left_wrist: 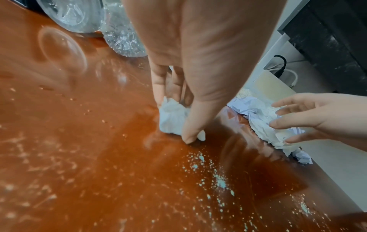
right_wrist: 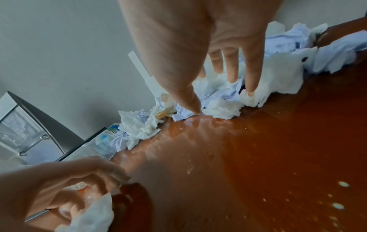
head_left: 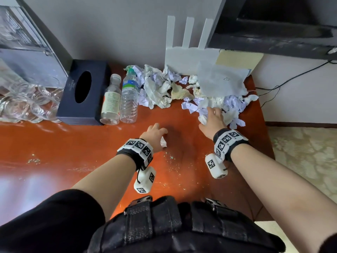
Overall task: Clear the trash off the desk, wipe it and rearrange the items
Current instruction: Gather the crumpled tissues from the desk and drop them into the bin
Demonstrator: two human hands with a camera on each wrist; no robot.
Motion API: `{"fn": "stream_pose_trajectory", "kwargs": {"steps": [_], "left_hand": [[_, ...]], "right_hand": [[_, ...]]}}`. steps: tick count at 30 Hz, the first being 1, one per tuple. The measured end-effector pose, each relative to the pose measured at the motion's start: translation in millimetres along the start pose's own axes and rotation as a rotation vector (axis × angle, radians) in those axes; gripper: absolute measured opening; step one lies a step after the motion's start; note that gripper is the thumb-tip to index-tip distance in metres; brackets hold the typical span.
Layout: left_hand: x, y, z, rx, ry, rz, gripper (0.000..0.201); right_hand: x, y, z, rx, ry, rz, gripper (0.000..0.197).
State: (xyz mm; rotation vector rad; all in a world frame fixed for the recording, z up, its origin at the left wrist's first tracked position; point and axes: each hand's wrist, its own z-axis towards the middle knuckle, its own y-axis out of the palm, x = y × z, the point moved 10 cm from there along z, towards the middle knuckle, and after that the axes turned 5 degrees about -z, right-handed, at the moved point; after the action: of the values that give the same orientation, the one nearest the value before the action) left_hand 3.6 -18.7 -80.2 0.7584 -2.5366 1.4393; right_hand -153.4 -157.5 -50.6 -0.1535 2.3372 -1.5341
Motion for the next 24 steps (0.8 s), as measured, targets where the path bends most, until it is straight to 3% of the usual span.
{"fn": "stream_pose_trajectory", "kwargs": {"steps": [5,9,14,24], "left_hand": [[-5.6,-5.8,13.5,-0.001,0.019,-0.123,0.037],[-3.5,-13.2,22.8,0.001,0.067,-0.174,0.027],[2.7,-27.6,30.4,0.029,0.13,-0.216,0.024],[39.1,-72.2,49.0,0.139,0.239,-0.298,0.025]], "right_hand": [[-1.1,9.3,16.0,-0.022,0.027,-0.03,0.052],[-1.1,18.2,21.4,-0.058,0.048,-0.059,0.044],[-3.3,17.9,22.6,-0.048,0.013,0.014,0.027],[16.0,-24.3,8.2,0.137,0.035,0.189,0.029]]}}
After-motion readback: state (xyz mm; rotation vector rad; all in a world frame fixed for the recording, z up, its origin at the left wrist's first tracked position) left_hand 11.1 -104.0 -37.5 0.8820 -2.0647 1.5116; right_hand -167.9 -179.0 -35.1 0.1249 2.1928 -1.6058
